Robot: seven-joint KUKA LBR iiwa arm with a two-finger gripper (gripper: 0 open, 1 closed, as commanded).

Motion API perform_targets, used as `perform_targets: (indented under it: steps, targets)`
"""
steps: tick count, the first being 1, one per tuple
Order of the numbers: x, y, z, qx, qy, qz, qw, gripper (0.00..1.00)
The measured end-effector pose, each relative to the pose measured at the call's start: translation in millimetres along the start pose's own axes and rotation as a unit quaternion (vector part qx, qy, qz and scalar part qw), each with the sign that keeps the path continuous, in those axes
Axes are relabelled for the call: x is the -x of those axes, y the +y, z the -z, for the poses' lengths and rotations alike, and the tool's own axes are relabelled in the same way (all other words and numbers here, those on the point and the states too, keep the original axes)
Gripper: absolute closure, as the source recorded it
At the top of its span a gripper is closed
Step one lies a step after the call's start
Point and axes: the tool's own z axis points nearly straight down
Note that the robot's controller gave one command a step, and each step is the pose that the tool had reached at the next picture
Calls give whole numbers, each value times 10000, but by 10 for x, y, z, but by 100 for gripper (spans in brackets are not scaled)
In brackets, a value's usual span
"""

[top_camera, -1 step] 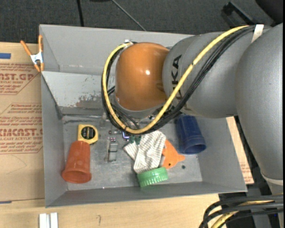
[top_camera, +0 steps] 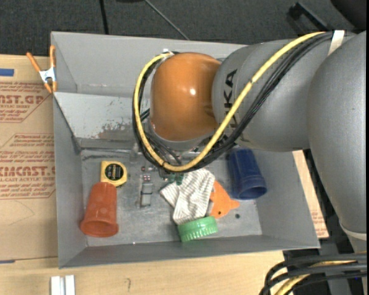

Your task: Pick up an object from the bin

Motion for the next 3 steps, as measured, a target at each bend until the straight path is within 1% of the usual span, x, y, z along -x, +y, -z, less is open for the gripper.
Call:
perform_targets:
  steps: [1, 2, 3]
  targets:
    - [181, -256, -472, 15, -39, -79, 10000, 0]
    - [108, -481, -924, -5, 10, -111, 9999, 0]
    - [-64, -706, -1125, -3, -4, 258, 9997, 0]
